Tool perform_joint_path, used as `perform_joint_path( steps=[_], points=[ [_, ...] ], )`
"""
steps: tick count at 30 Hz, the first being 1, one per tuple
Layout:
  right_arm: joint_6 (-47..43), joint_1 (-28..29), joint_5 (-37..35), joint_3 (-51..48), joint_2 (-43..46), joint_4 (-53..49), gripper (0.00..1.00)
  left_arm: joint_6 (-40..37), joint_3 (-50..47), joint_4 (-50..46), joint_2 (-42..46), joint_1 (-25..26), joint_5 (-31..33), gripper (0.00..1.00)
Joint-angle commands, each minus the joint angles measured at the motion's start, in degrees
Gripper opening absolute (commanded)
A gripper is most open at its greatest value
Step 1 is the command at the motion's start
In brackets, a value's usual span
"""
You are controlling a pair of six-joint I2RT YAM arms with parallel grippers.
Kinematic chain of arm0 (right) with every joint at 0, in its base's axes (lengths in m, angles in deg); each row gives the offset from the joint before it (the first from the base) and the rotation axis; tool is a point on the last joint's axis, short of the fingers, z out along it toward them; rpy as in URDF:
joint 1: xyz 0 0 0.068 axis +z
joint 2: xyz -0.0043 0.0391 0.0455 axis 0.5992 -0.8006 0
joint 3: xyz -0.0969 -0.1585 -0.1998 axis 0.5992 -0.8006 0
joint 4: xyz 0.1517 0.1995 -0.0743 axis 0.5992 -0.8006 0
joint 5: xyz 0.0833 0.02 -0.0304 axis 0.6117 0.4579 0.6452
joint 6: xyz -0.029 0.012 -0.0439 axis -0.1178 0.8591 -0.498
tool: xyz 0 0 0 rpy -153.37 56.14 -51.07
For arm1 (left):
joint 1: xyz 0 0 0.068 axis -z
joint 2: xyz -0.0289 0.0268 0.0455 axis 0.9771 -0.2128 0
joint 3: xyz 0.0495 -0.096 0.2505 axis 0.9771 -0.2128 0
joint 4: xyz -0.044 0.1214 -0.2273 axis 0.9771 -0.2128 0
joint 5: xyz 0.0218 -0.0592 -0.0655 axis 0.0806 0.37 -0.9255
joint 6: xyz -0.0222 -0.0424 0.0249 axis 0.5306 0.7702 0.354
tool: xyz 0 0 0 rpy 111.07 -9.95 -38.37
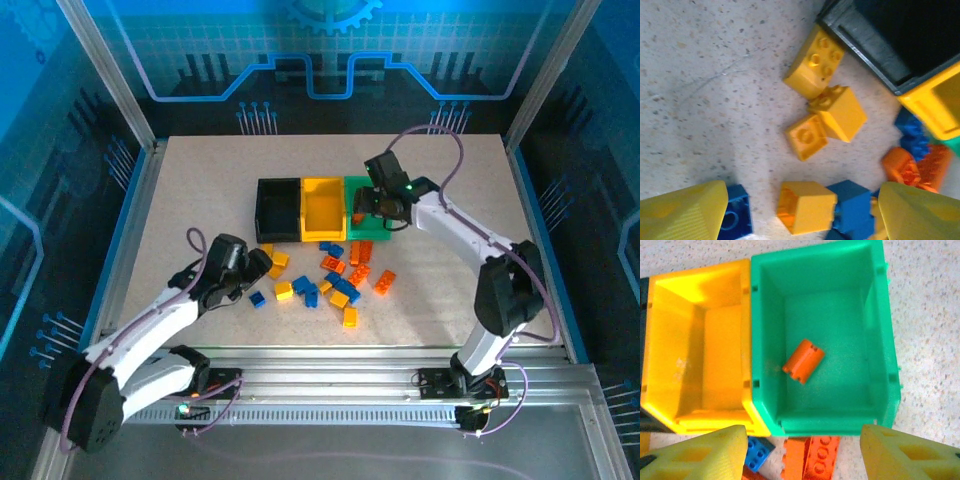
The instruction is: Sort the legos into containers by color
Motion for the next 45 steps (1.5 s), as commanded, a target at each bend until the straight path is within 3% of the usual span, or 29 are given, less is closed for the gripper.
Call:
perform_joint_path(
  steps=[1,6,18,25,31,34,40,45],
  points=[
    [2.38,0.33,1.52,-5.12,2.22,2.09,0.63,-6.31,4.58,-8.25,-4.85,0.47,2.71,0.8],
    [2.86,0.51,1.35,-10.17,5.18,3.72,0.63,-5.07,3.83,-11.48,-6.66,1.66,2.69,0.75],
    [3.06,-0.12,1.43,-13.6,6.97,4.86,0.63,0.49,-2.57,-3.6,-12.59,5.23,0.25,0.68],
    [3.21,-0.37,1.51,-14.75,7.76,5.22,0.64,0.9,-1.77,-1.4,-17.49,5.85,0.52,0.55],
    [3.4,-0.54,1.76,-15.61,8.28,5.66,0.64,-0.38,-0.63,-1.5,-17.56,6.08,1.63,0.36],
    [3.45,-0.68,1.77,-16.14,8.71,5.75,0.64,-1.2,0.98,-2.81,-16.81,6.36,1.82,0.28],
    [3.95,-1.51,2.25,-17.95,11.2,6.34,0.64,-4.59,9.96,-6.8,-12.83,10.75,3.09,0.25],
    [4.68,-1.96,2.49,-20.15,13.33,6.71,0.64,-9.06,23.49,-6.87,-20.63,12.55,3.36,0.26]
  ],
)
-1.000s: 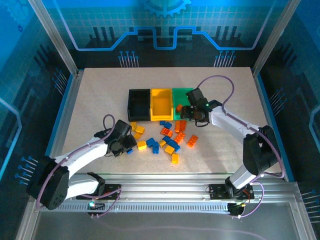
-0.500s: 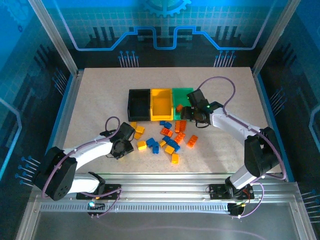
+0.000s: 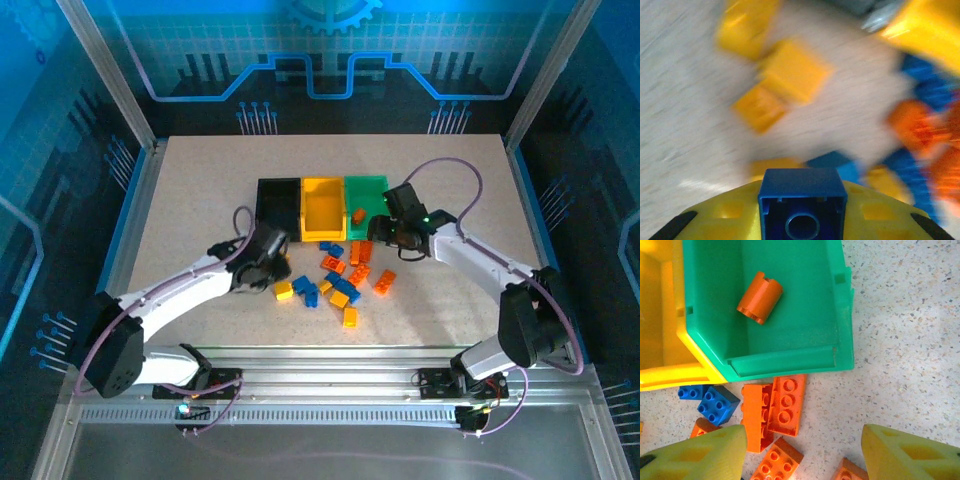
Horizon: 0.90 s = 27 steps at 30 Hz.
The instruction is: Sort the legos into containers by color
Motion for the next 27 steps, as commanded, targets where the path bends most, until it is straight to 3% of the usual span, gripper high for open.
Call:
perform_joint_path(
  steps=[1,8,16,20,24,27],
  points=[
    [1.47,-0.75,0.61,-1.67,2.3,0.78,0.64,-5.3,9.48,1.33,-6.71,0.71,-0.27,0.26],
    [1.51,-1.8,0.69,-4.12,4.65,-0.11,0.64,-12.29,33.73,-0.94,-26.45,0.49,4.37,0.27],
    [1.27,-2.02,0.98,-4.42,7.34,-1.64,0.64,-13.26,46.36,-2.49,-39.49,-1.97,6.36,0.29],
    [1.08,-2.11,1.2,-4.22,8.05,-2.13,0.65,-13.33,49.58,-3.31,-42.05,-2.2,5.08,0.5],
    [1.21,-2.4,1.35,-3.91,8.45,-2.26,0.66,-12.98,50.1,-3.4,-40.4,-1.94,4.02,0.65],
    [1.38,-2.71,1.73,-3.97,8.98,-2.33,0.66,-12.99,47.95,-2.97,-36.28,-1.23,3.53,0.7]
  ],
)
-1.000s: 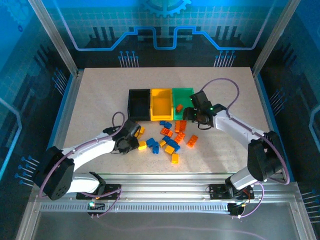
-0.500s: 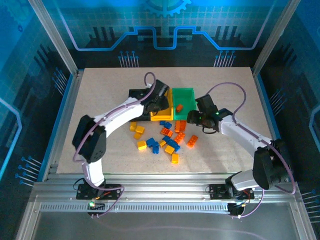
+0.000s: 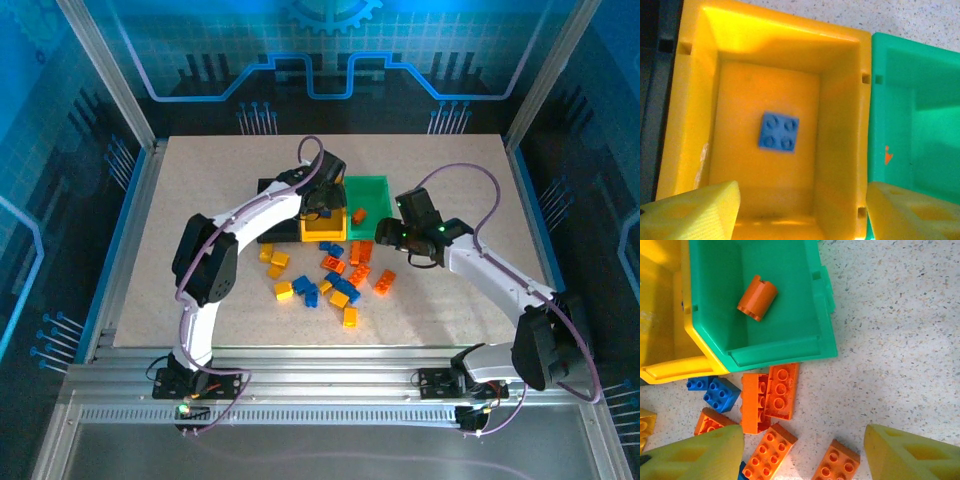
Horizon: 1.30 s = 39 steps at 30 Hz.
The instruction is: Sort the legos into containers by color
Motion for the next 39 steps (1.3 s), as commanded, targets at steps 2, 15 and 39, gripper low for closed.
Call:
perform_joint_path(
  steps=[2,15,39],
  points=[
    [0.73,-1.17,0.82,-0.31,2.11,-1.28,0.67,0.06,-4.28,0.19,9.36,1.58,-1.18,0.78],
    [0.26,-1.69,2.33,-3.08,2.59,0.67,0.69,11.2,-46.15,5.07,40.09,3.64,-5.6,0.95],
    [0.56,-1.95,2.52,-4.22,2.57,1.48,0.69,12.15,-58.47,8.74,36.38,1.09,-5.17,0.62]
  ],
)
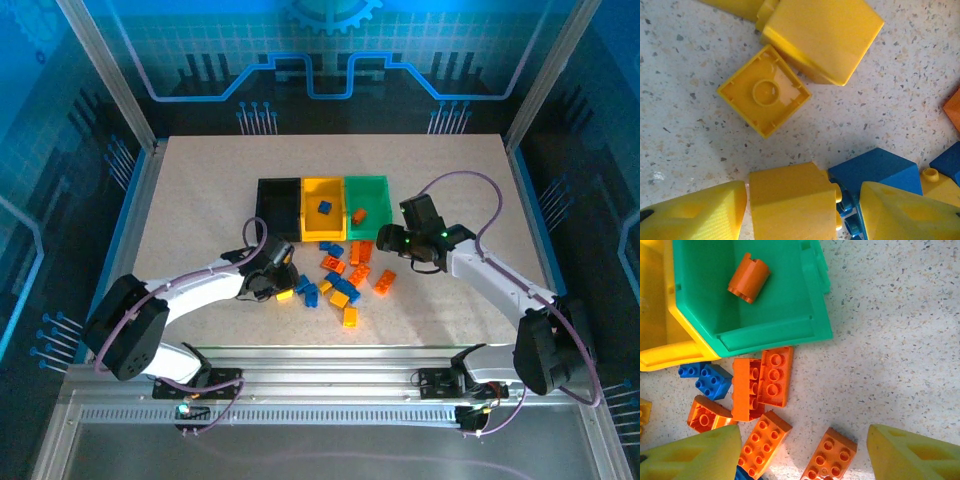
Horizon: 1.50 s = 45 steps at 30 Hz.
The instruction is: Sort the legos into containers by color
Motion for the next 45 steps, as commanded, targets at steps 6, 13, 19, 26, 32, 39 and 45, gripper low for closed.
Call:
perform_joint_path(
  steps=[6,13,19,26,32,39,45],
  points=[
    [0.59,-0.95,-0.09,-0.57,0.76,0.56,0.69,-0.13,-3.14,-3.93,3.82,-0.58,2.66,0.67],
    [0.88,-0.97,0.23,-1.05,0.26,1.28,0.69,-1.02,-4.56,-5.37,7.86,-0.59,3.45,0.66],
    [0.94,-0.96,0.22,-1.18,0.14,1.28,0.69,-0.94,-4.71,-0.67,4.18,-0.66,2.03,0.7],
    [0.75,-1.09,-0.16,-1.28,0.57,0.78,0.69,-1.54,-3.24,1.14,0.96,-0.42,1.32,0.62],
    [0.79,-1.18,0.17,-1.01,0.04,0.79,0.69,-1.46,-3.66,0.48,-0.03,-0.42,2.65,0.5],
    [0.93,-1.18,0.2,-0.39,0.05,0.66,0.69,-1.89,-2.78,-2.53,2.96,-0.42,5.36,0.28],
    [0.64,-1.14,0.38,0.04,0.39,0.23,0.69,-4.21,3.9,-9.95,9.77,-1.71,6.34,0.2]
  ],
)
